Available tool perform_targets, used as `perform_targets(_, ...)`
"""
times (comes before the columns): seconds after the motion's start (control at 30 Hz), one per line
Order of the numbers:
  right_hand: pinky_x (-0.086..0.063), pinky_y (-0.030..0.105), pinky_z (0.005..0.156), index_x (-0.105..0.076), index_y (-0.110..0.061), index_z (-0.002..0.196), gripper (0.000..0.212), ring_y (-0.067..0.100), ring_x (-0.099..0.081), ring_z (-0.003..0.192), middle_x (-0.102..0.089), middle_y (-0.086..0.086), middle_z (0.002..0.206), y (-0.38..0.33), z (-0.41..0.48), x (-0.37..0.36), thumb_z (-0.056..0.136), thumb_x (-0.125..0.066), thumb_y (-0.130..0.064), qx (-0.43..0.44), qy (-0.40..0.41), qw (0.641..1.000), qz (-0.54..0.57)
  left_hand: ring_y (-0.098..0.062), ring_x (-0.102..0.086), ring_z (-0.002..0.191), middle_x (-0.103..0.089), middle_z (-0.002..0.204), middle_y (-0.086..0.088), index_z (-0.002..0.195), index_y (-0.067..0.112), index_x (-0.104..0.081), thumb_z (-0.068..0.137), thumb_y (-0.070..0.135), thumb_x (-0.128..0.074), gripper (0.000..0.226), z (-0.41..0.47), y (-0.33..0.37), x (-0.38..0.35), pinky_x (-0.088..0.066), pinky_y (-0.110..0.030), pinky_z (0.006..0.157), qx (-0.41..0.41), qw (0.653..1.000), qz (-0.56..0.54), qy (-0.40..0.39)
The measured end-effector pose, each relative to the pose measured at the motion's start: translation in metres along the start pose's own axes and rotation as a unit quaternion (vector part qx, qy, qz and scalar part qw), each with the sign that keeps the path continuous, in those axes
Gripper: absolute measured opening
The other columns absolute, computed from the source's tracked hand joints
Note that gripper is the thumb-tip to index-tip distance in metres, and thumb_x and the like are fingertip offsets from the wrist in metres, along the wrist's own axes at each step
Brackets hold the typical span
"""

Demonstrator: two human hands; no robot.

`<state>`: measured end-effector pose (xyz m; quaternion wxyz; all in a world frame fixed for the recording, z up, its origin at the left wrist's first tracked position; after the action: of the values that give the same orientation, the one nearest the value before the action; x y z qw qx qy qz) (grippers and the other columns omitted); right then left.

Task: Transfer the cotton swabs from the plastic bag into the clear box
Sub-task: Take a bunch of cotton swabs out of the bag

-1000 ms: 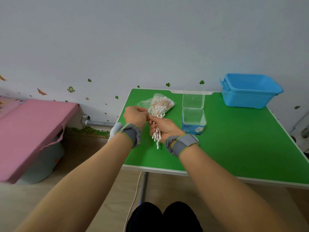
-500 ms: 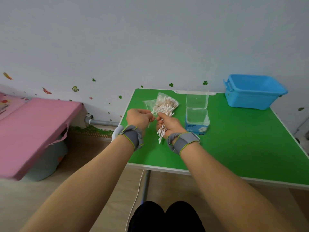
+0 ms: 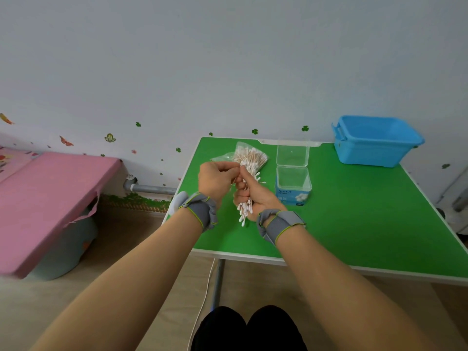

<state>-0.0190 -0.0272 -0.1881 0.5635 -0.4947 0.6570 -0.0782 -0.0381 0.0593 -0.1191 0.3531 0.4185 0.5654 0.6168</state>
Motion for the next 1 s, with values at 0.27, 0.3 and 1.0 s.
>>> perform_targets(0.27, -0.025, 0.013, 0.029, -0.043, -0.017, 0.066, 0.037, 0.001, -0.029, 0.029, -0.037, -0.01, 0.042, 0.0, 0.0, 0.0, 0.094, -0.052, -0.04, -0.033, -0.014, 0.999, -0.036, -0.009, -0.056, 0.05, -0.061, 0.065, -0.009, 0.104, -0.006, -0.067, 0.086, -0.005, -0.06, 0.019, 0.002, -0.008, -0.009, -0.051, -0.013, 0.053, 0.04, 0.997, -0.048, -0.044)
perform_targets(0.3, -0.025, 0.013, 0.029, -0.042, -0.018, 0.066, 0.037, 0.001, -0.029, 0.029, -0.037, -0.01, 0.042, -0.001, 0.001, 0.0, 0.094, -0.053, -0.039, -0.029, -0.01, 0.999, -0.038, -0.008, -0.056, 0.047, -0.06, 0.065, -0.008, 0.105, -0.005, -0.066, 0.087, -0.005, -0.06, 0.019, 0.002, -0.009, -0.01, -0.051, -0.013, 0.053, 0.04, 0.997, -0.048, -0.043)
perform_targets(1.0, -0.037, 0.015, 0.035, -0.052, -0.011, 0.068, 0.03, 0.004, -0.039, 0.028, -0.043, -0.004, 0.035, -0.002, 0.013, 0.003, 0.096, -0.055, -0.023, 0.025, 0.086, 0.996, 0.009, -0.014, -0.047, 0.057, -0.055, 0.065, -0.005, 0.095, 0.003, -0.067, 0.097, 0.008, -0.043, 0.024, -0.013, -0.047, -0.021, -0.047, -0.032, 0.069, 0.091, 0.974, -0.196, 0.072)
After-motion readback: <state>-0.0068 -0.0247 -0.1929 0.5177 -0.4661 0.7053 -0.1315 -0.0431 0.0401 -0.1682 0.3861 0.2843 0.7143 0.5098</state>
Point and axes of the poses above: each hand's wrist, its own z-axis towards the middle knuckle, its own x-axis out of the back of the hand, y = z × x, the point moved 9 cm from there along z, towards the middle knuckle
